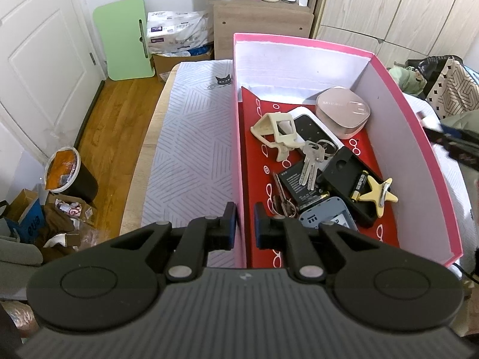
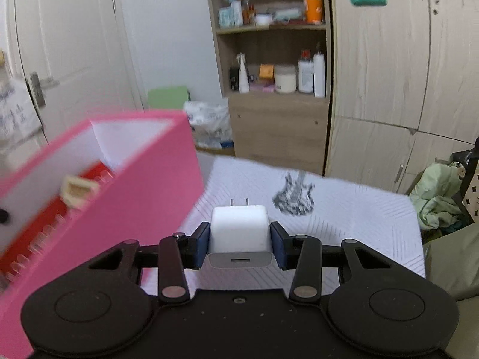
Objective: Organize rigid objects
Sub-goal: 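Carry the white charger into the box and release it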
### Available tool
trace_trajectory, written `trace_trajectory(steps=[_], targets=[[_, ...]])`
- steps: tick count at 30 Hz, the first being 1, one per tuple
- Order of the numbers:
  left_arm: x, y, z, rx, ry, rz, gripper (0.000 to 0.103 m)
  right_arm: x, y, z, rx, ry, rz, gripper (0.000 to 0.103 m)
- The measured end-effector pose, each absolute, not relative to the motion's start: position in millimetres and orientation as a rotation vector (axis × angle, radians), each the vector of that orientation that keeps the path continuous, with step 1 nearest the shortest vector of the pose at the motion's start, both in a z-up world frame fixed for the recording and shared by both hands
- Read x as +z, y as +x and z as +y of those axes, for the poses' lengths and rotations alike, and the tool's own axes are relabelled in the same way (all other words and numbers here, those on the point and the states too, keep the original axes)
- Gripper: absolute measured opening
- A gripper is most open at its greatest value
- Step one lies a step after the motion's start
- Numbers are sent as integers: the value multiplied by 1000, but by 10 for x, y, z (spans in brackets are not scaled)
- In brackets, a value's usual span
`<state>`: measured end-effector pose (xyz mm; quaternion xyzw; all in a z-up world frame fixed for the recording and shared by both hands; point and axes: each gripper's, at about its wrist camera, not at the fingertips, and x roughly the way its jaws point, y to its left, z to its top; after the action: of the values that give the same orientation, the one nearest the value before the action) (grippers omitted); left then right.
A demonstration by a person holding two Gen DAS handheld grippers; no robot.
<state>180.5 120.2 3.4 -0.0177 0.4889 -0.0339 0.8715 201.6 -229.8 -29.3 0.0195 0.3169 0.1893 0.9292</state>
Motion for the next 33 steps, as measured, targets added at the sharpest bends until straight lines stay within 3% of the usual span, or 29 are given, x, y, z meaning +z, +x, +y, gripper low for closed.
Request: trace_trajectory(steps=[7, 14, 24, 33], targets=[[28, 1769, 1277, -93, -58, 1002, 10, 200, 1736, -2010, 514, 122, 560, 48], [11, 1730, 1359, -124, -98, 971, 10, 445, 1749, -1329, 654, 105, 632, 48], [-1, 1719, 1444, -190, -95, 947, 10, 266, 2083, -550, 626, -191, 789, 48], [-10, 1733, 1483, -257, -61, 925, 12, -100, 2646, -355, 498, -97, 955, 48]])
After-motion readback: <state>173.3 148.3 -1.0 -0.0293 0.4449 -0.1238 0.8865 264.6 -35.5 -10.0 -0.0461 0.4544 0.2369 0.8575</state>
